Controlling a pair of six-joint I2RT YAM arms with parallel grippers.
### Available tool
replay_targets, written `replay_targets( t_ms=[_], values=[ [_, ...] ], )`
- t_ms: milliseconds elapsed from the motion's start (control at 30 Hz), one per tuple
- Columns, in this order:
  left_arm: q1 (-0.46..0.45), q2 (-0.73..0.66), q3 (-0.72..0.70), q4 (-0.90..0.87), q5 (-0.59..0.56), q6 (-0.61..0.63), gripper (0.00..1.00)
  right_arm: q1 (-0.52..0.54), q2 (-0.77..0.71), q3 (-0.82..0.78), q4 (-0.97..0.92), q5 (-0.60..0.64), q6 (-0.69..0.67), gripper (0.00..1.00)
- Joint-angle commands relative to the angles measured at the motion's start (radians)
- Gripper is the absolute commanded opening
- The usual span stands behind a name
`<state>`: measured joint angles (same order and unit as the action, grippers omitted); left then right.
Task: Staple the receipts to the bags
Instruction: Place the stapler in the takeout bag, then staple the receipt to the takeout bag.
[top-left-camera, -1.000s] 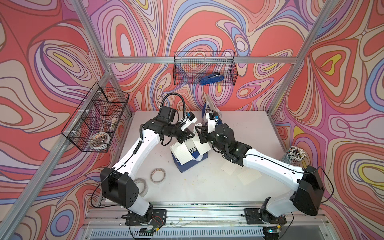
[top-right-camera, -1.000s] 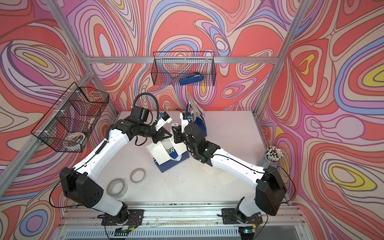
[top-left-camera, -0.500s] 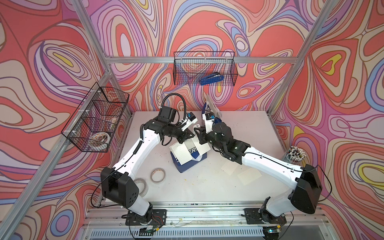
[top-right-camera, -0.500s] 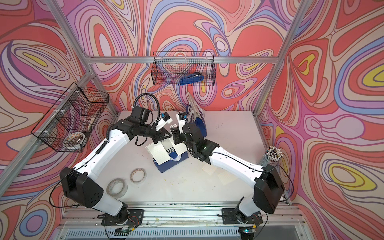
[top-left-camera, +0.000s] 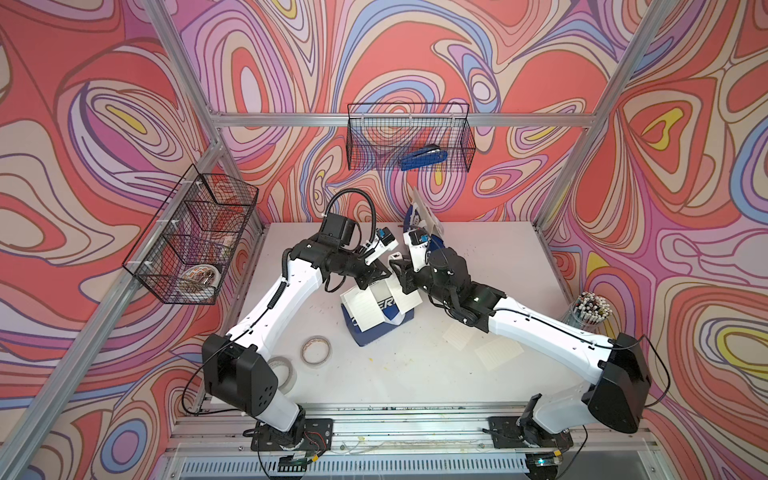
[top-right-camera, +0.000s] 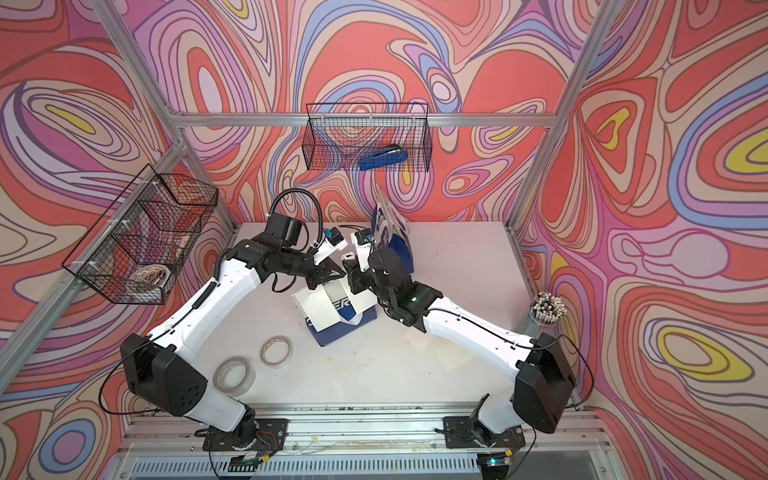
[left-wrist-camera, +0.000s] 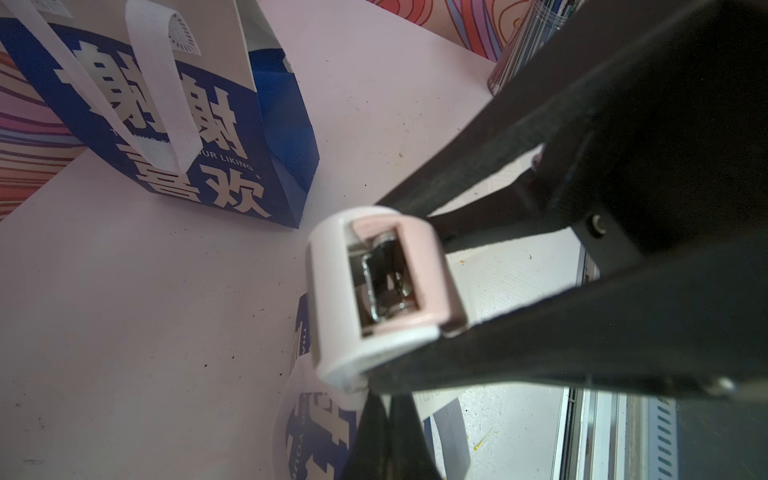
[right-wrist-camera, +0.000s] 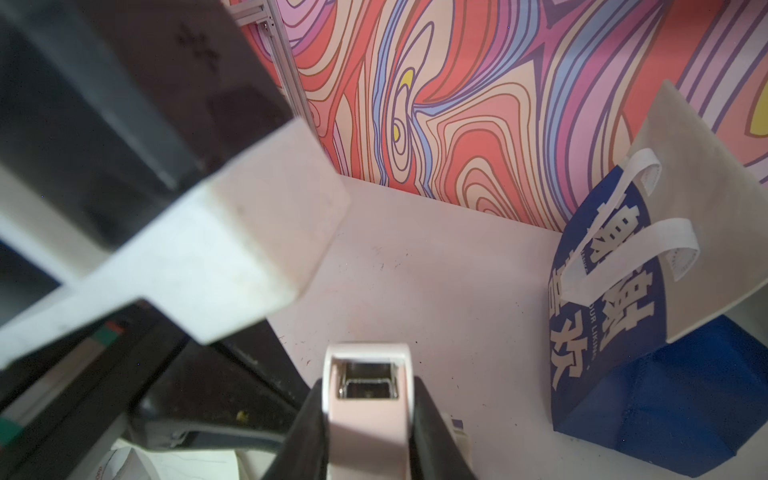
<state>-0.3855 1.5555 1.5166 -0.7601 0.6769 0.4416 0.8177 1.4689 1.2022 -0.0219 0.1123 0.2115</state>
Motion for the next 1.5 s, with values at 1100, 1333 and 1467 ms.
replay_targets(
  t_ms=[1100,1333,1467],
  values=[
    [-0.002,0.016,0.045,0.05,0.068,0.051,0.0,0.024,-0.089,-0.048,-0.187,0.035,-0.153,0.47],
    [-0.003,0.014,0.041,0.043,0.08,0.085,0.0,0.015,-0.131,-0.074,-0.213,0.003,-0.19,0.54],
    [-0.003,0.012,0.043,0.027,0.104,0.12,0.0,-0.045,-0.236,-0.115,-0.233,-0.172,-0.246,0.77]
  ],
)
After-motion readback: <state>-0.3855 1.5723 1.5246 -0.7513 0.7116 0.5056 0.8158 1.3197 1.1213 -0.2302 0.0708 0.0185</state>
